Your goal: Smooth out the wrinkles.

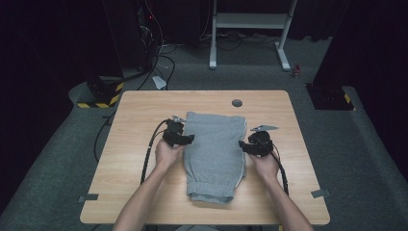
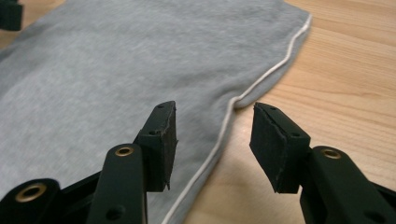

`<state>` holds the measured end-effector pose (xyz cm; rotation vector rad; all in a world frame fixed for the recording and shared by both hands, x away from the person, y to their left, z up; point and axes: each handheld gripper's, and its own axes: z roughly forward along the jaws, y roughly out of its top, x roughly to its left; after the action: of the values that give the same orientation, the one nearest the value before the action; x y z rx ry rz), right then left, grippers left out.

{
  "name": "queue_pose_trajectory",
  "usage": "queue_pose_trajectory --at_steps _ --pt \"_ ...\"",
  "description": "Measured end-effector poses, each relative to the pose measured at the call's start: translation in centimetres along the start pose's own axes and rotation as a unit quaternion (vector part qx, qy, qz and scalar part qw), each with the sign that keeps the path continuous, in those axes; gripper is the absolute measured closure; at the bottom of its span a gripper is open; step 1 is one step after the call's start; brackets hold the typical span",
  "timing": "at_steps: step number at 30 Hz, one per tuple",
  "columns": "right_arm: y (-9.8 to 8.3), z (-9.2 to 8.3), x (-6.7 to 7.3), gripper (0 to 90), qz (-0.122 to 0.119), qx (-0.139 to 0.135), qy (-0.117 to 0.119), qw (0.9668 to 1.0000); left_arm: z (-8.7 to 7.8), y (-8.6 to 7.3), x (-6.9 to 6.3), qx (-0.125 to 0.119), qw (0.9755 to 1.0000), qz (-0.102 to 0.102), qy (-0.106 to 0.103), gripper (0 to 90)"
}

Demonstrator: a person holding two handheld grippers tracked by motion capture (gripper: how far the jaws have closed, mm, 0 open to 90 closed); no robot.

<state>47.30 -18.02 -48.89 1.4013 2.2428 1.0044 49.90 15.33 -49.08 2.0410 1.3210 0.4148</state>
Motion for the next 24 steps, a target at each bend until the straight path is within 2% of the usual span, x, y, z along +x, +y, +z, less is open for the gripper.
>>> queue_pose_trajectory --at_steps 1,2,4,5,8,11,13,17,20,21,22,24 --pt "0.3 0.3 -0.2 50.6 0.000 0.001 -0.005 1.0000 0.1 0.1 0.3 0.004 1.0000 -0.005 0.001 40.7" --pt "1.0 0.8 -0.7 50.1 0.011 0.002 -0.011 0.9999 0.5 0.2 0.7 0.010 0.9999 -0.007 0.004 40.3" --pt "1.3 1.2 -0.8 50.2 0.017 0.005 -0.013 0.9998 0.6 0.3 0.8 0.009 0.9999 -0.013 0.004 40.1" --pt "1.8 1.8 -1.1 49.2 0.030 0.007 -0.019 0.9993 1.2 0.6 1.1 0.015 0.9996 -0.025 0.003 39.5" --pt "2.2 2.5 -1.1 47.8 0.038 0.013 -0.024 0.9989 1.7 0.9 1.2 0.019 0.9995 -0.025 0.007 38.2" --pt "2.9 3.9 -1.1 41.3 0.057 0.031 -0.032 0.9974 2.3 1.0 1.3 0.019 0.9990 -0.039 0.003 36.4" --pt "3.0 4.3 -1.0 39.3 0.062 0.034 -0.036 0.9969 2.7 1.0 1.3 0.018 0.9989 -0.044 0.002 35.2" --pt "2.7 5.2 -1.0 36.0 0.065 0.048 -0.040 0.9959 3.4 1.0 1.0 0.025 0.9992 -0.029 0.012 33.2" --pt "2.8 5.4 -1.0 36.1 0.063 0.047 -0.041 0.9961 3.6 1.2 0.7 0.025 0.9994 -0.020 0.012 35.1" --pt "2.8 5.5 -0.7 36.6 0.052 0.049 -0.048 0.9963 3.8 1.3 0.2 0.031 0.9992 0.003 0.026 35.5" --pt "2.9 5.6 -0.5 37.5 0.042 0.047 -0.052 0.9966 3.9 1.4 -0.1 0.031 0.9989 0.009 0.033 36.0" --pt "2.9 5.8 -0.1 42.0 0.028 0.047 -0.054 0.9970 4.0 1.4 -0.4 0.030 0.9990 0.011 0.031 39.8"
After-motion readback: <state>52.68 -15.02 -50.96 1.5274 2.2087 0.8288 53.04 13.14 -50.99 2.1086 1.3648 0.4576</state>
